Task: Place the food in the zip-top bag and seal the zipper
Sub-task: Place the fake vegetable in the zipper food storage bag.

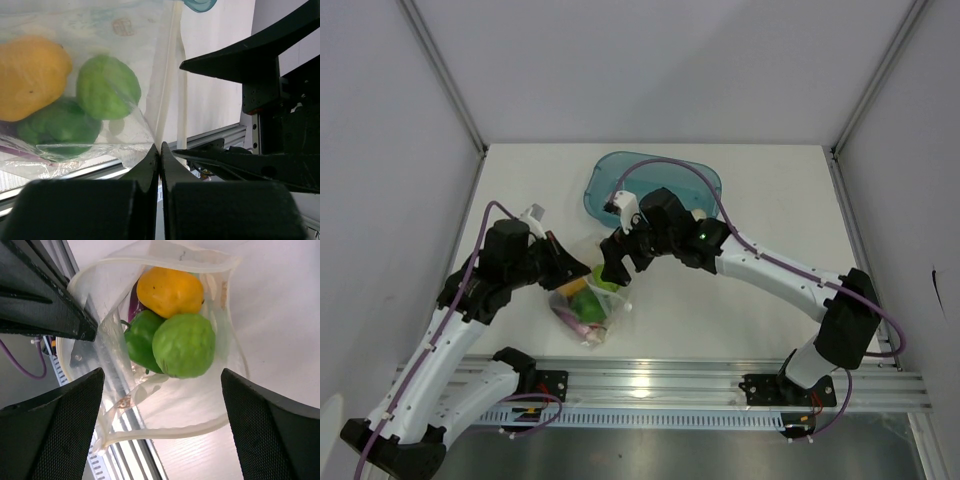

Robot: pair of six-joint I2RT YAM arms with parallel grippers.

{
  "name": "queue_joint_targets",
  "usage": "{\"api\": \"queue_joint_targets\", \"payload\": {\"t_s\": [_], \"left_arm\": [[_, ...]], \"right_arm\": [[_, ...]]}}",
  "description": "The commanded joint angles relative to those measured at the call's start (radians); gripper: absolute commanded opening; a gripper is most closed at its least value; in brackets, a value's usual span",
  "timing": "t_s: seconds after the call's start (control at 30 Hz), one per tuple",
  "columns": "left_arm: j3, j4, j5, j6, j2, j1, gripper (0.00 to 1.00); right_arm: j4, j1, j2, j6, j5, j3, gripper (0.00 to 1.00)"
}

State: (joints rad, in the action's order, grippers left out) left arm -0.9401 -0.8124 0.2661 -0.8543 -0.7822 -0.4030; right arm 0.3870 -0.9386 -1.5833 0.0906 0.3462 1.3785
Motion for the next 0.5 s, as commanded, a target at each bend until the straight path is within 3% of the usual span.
{"api": "queue_joint_targets", "payload": {"t_s": [0.0, 0.2, 0.33, 0.47], "left_arm": [[-0.042, 0.001, 0.007, 0.024, 0.001, 0.0, 0.01], [-0.04, 0.004, 0.007, 0.026, 0.0, 0.0, 0.01], [-0.042, 0.005, 0.013, 0.029, -0.002, 0.0, 0.01], [-0.042, 0.004, 0.015, 0.031, -0.002, 0.0, 0.01]], "right_arm": [[-0.014, -0.002, 0.005, 0.014, -0.049, 0.066, 0.99], [0.006, 0.043, 0.071, 0.06, -0.231, 0.1, 0.99], [0.007, 0.183, 0.126, 0.113, -0.416, 0.096, 0.99], [0.045, 0.355, 0.102, 0.184, -0.435, 0.14, 0.99]]}}
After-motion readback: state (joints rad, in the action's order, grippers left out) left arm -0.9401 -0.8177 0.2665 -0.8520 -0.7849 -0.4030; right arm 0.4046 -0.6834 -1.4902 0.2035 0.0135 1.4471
